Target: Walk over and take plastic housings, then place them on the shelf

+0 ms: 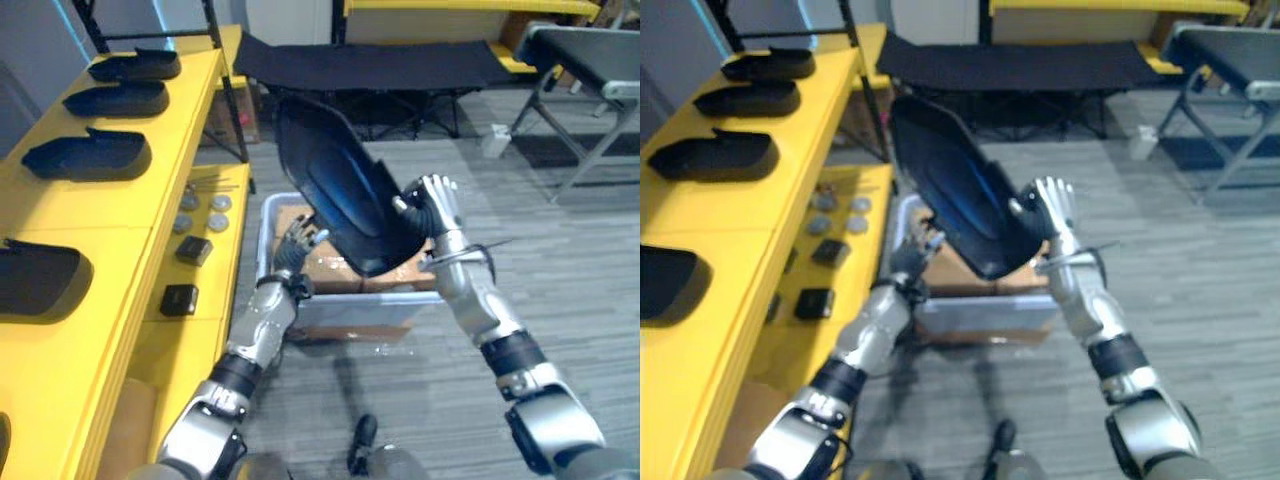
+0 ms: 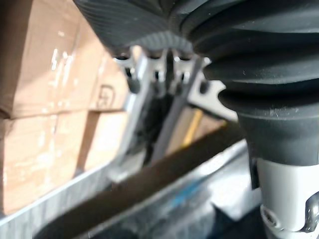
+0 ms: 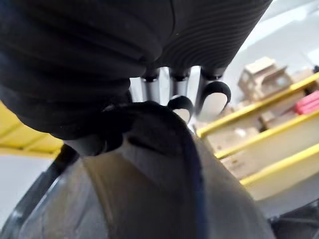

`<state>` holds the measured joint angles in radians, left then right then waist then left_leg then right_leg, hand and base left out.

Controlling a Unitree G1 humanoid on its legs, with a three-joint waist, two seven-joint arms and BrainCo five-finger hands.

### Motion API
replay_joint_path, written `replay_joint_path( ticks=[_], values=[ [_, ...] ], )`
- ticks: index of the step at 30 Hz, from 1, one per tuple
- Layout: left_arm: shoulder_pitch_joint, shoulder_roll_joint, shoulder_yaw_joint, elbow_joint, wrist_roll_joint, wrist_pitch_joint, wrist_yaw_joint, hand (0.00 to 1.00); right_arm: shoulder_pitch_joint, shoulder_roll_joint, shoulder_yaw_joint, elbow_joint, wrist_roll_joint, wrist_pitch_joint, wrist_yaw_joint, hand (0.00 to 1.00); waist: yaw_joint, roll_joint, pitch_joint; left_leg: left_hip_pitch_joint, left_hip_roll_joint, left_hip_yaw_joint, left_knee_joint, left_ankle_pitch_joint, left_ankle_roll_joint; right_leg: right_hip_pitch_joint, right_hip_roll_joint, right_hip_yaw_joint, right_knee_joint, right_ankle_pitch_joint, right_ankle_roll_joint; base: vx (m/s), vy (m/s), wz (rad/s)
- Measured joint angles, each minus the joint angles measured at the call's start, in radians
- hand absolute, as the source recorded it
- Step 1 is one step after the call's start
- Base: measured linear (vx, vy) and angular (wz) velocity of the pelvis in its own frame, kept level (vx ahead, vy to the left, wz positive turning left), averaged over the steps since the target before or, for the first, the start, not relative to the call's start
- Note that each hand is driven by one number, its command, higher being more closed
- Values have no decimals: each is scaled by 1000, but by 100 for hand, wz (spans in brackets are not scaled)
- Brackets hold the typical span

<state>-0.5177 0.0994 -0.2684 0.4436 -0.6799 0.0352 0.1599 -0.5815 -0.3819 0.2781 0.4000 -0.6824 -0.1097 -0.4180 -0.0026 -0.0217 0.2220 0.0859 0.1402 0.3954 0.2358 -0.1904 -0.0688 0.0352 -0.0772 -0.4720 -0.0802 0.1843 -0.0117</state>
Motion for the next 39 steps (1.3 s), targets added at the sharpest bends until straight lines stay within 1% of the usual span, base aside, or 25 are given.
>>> replay_joint_path(
  ticks=[1,3,5,7,11,13,14,16,18,19,23,25,27,30,34,38,39],
  values=[
    [0,1,-11,0,-21,3,-12,0,0,2,11,14,0,8,0,100,7,1,-4,0,-3,-2,0,0,0,1,-2,-2,0,1,1,38,117,13],
    [0,-3,-25,0,-21,12,-21,0,0,7,30,30,0,10,0,100,19,1,-8,0,-11,-6,-1,3,5,1,-9,-5,0,3,4,22,122,8],
    [5,-4,-28,-1,-21,23,-19,0,0,22,42,53,1,12,-1,100,20,0,-9,-3,-16,-16,0,4,6,5,-16,-14,0,7,9,6,129,13],
    [7,5,-29,-1,-21,32,-17,0,0,30,58,54,1,29,-2,100,21,-4,-11,-14,-20,-29,1,6,9,4,-21,-23,-1,9,11,-16,104,16],
    [9,10,-29,-1,-22,32,-15,0,0,45,60,55,1,29,-2,100,40,-6,-12,-17,-25,-31,2,9,14,3,-27,-23,-1,14,11,-19,64,4],
    [10,13,-27,-5,-21,31,-13,0,0,52,63,58,3,27,-2,100,44,-6,-13,-18,-27,-32,4,9,16,3,-28,-23,-2,16,10,-23,62,1],
    [12,15,-25,-11,-21,31,-6,100,0,56,72,60,7,26,-10,100,44,-7,-13,-19,-27,-32,5,9,16,3,-29,-23,-3,17,10,-29,70,0],
    [15,17,-21,-14,-21,29,3,100,0,65,82,68,34,25,-21,100,44,-7,-13,-20,-27,-33,7,9,16,3,-29,-23,-4,17,10,-20,57,-1],
    [19,18,-20,-24,-21,27,28,100,1,73,87,75,57,21,-24,100,43,-7,-13,-21,-26,-33,9,9,17,3,-29,-22,-4,17,10,-7,49,-1],
    [27,18,-20,-41,-20,17,46,100,9,79,95,75,79,4,-30,100,43,-7,-13,-21,-25,-33,11,8,17,2,-28,-22,-4,17,10,5,46,-1],
    [50,6,-20,-69,-18,-16,74,100,32,105,100,71,104,-28,-46,100,41,-7,-13,-22,-24,-31,14,7,18,2,-27,-20,-4,17,10,12,52,-1],
    [61,5,-18,-69,-18,-28,99,100,58,120,102,29,120,-45,-53,100,41,-7,-13,-22,-23,-30,14,6,19,1,-27,-19,-4,17,10,13,68,-1],
    [74,4,-17,-69,-18,-47,105,100,74,130,107,-5,121,-48,-60,100,40,-10,-15,-21,-23,-28,14,6,19,0,-26,-17,-5,17,10,9,54,-2],
    [83,3,-16,-69,-18,-59,111,100,106,146,116,-47,141,-53,-66,100,40,-26,-25,-21,-22,-26,13,6,18,0,-25,-16,-9,17,10,8,63,-2],
    [91,0,-17,-69,-18,-93,111,100,131,168,119,-107,168,-72,-80,100,36,-42,-35,-19,-22,-22,13,4,19,-1,-25,-11,-10,17,10,2,19,-2],
    [95,0,-19,-69,-17,-100,108,100,145,179,119,-121,182,-79,-89,100,34,-43,-35,-16,-23,-15,13,4,19,-3,-26,-3,-10,17,9,0,3,-3],
    [96,0,-21,-69,-18,-101,107,100,146,179,120,-120,183,-79,-88,0,34,-43,-35,-16,-23,-13,13,4,19,-4,-25,0,-10,18,9,1,21,-7]
  ],
)
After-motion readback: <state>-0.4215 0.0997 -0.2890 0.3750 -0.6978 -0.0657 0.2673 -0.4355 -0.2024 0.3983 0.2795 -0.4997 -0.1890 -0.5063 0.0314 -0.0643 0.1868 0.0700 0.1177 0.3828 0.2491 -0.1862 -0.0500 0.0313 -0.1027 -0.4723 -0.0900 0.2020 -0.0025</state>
